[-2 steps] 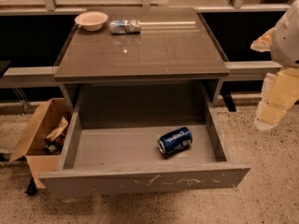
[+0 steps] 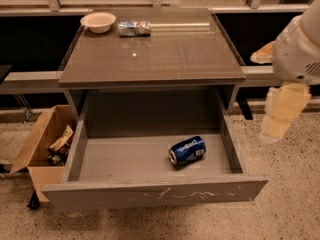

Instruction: Pick pepsi can from top drawer and place on counter

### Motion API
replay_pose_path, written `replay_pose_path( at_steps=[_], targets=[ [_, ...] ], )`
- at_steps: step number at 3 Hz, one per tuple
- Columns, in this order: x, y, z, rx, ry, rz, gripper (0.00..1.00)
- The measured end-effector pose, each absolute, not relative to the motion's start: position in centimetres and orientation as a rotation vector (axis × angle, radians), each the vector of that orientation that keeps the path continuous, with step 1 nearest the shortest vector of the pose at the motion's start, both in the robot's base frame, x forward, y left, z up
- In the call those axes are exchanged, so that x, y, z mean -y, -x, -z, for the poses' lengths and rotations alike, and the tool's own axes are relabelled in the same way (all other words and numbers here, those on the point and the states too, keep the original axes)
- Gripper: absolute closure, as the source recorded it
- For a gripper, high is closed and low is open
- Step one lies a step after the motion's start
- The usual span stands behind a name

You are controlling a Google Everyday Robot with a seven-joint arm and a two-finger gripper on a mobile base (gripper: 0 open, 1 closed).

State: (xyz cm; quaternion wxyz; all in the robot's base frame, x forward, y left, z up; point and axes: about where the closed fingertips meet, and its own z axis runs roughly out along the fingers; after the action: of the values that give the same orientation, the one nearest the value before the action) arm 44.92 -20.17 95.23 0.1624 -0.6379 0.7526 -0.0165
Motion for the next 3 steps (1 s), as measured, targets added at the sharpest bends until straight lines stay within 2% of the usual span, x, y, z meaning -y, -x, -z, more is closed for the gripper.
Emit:
replay_pose_path(
  at_steps=[2,3],
  targets=[
    [14.2,-48.8,-83.3,-1.851,2.08,-0.259,0.0],
    [14.2,-48.9,-83.1,-1.851,2.084,-0.253,0.0]
  ],
)
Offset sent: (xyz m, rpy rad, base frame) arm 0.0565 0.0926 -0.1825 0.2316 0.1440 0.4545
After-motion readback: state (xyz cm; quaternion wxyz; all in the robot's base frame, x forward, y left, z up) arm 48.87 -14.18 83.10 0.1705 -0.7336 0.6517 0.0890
